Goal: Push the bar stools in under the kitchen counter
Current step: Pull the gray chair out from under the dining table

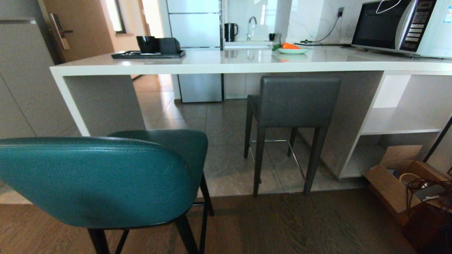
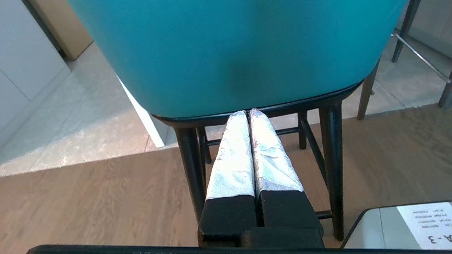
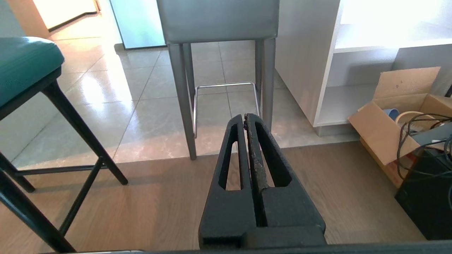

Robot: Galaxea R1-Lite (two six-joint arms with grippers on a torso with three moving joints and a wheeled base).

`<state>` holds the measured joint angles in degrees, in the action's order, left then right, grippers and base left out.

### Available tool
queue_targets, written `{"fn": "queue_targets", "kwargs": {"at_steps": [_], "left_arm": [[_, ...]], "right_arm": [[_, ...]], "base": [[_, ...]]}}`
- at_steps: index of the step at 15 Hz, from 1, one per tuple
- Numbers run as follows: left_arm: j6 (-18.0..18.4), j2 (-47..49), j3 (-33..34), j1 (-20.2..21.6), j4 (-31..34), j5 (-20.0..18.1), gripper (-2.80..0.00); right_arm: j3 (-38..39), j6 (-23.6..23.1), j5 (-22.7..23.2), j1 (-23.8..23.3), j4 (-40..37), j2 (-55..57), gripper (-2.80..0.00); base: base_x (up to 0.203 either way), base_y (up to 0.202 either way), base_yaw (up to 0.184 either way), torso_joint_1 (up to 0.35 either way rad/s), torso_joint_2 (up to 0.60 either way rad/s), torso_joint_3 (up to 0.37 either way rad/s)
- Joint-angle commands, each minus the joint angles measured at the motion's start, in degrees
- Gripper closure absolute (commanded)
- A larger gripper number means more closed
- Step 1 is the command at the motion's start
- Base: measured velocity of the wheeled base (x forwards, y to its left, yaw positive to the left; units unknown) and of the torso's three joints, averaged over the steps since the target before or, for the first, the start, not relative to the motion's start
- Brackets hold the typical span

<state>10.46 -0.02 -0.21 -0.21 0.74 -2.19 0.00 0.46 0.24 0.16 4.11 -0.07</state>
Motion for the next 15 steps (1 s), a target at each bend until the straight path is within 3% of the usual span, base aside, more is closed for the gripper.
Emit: {"fn": "queue_targets", "kwargs": {"at_steps": [1,3,15], "left_arm": [[-0.9,-0.1,0.1,0.0,-0.1,0.2,0.00],[-5.6,-0.1,0.1,0.0,0.0,0.4,0.00],[-7.3,-0.1,0.1,-0.1,-0.2,0.9,0.00]], "right_arm": [[1.7,0.1,0.0,0.0,0.1,0.1,0.00],[1.7,0.1,0.0,0.0,0.0,0.1,0.00],[1.7,0.2,0.0,0.0,0.1,0.1,0.00]], "base": [[0.000,0.000,0.000,0.000,0.00,0.000],[0.000,0.000,0.000,0.000,0.00,0.000],[0.000,0.000,0.000,0.000,0.00,0.000]]}}
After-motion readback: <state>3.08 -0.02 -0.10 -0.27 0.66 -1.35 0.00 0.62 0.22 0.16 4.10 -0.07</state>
